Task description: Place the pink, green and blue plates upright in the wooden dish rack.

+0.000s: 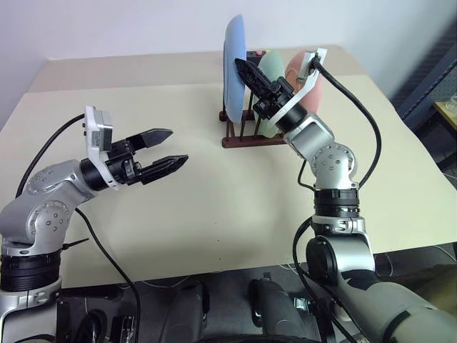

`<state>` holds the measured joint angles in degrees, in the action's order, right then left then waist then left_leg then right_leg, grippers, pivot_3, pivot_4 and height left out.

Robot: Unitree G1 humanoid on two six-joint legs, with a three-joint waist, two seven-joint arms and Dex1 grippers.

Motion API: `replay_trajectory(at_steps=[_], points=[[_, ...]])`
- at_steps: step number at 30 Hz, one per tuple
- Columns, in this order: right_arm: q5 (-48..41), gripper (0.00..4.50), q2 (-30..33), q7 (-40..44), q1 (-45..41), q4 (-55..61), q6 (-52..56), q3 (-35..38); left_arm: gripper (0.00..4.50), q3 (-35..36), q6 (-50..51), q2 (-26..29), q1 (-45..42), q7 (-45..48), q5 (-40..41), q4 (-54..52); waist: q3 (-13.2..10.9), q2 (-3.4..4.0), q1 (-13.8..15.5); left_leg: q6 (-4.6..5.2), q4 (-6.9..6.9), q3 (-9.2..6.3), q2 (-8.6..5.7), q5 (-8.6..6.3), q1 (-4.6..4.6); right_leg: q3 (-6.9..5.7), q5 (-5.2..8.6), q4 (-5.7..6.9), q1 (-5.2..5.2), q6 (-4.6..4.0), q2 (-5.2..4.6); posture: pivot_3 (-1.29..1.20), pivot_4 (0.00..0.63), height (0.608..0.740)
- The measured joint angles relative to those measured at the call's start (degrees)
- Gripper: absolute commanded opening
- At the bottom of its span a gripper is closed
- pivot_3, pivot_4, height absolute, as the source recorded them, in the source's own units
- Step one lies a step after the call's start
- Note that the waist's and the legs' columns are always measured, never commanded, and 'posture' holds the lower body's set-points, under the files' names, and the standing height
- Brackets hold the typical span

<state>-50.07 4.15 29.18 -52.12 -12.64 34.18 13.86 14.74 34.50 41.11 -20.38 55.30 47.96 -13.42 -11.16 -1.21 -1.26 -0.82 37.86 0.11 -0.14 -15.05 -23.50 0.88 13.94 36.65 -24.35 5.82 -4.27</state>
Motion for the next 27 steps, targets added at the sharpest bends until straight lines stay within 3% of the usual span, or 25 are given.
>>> replay_trajectory(at_steps=[16, 27], points=[[5.1, 0.00, 1.4, 2.2, -2.7, -11.0, -1.7, 0.0, 4.40, 0.0, 0.0, 0.2, 0.7, 0.9, 0.0, -0.2, 0.0, 0.01, -0.1, 0.00, -0.03, 0.00, -0.01, 0.00, 0.00, 0.00, 0.00, -0.03, 0.00, -0.01, -0.04, 0.00, 0.150, 0.740], [10.5, 0.00, 1.4, 3.1, -2.9, -12.2, -4.3, -1.6, 4.40, 0.1, 0.0, 0.6, 1.6, 1.5, 0.0, -0.7, 0.0, 0.01, -0.1, 0.00, -0.03, 0.01, -0.02, 0.00, 0.00, -0.01, -0.01, -0.03, 0.00, -0.01, -0.06, 0.00, 0.150, 0.740]])
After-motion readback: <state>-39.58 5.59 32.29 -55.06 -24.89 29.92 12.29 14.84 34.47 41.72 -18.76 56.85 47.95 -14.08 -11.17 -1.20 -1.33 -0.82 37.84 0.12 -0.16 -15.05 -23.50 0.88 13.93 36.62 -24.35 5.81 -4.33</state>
